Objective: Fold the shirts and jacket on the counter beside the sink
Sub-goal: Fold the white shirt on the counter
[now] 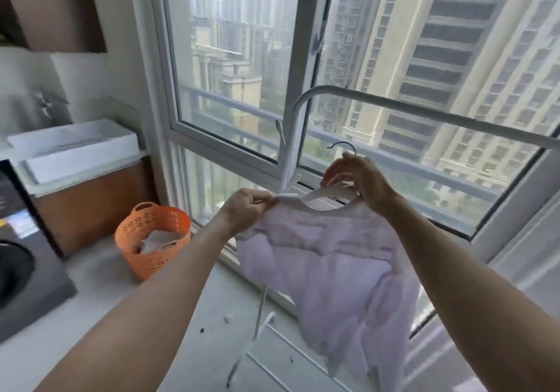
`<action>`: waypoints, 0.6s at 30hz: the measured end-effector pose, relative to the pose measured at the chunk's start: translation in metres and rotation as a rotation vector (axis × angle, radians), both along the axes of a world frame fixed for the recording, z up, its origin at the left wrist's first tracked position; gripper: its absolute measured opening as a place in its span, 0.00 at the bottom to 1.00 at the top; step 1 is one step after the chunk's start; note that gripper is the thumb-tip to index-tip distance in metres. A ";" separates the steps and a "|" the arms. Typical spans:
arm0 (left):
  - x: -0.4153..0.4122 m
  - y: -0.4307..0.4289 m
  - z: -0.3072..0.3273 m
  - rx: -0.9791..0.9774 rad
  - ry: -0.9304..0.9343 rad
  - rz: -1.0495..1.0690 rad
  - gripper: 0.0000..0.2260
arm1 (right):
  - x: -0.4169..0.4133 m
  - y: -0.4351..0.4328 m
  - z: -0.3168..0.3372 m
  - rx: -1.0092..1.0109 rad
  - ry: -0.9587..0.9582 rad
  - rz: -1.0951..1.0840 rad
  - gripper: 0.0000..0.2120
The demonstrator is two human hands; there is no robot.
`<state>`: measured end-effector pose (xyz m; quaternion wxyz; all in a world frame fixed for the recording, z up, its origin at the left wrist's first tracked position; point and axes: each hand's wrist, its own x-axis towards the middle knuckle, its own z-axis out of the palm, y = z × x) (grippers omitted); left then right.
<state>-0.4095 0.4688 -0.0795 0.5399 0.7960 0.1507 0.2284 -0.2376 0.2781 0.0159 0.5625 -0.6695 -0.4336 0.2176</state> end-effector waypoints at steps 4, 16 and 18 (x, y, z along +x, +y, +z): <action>-0.062 0.080 -0.009 -0.019 0.002 0.191 0.08 | -0.029 0.098 -0.008 -0.111 0.014 0.188 0.16; -0.192 0.343 0.009 0.339 0.196 0.618 0.10 | -0.122 0.428 -0.035 -0.292 -0.207 0.593 0.14; -0.214 0.388 0.019 0.391 0.265 0.746 0.04 | -0.149 0.484 -0.030 -0.238 -0.141 0.629 0.12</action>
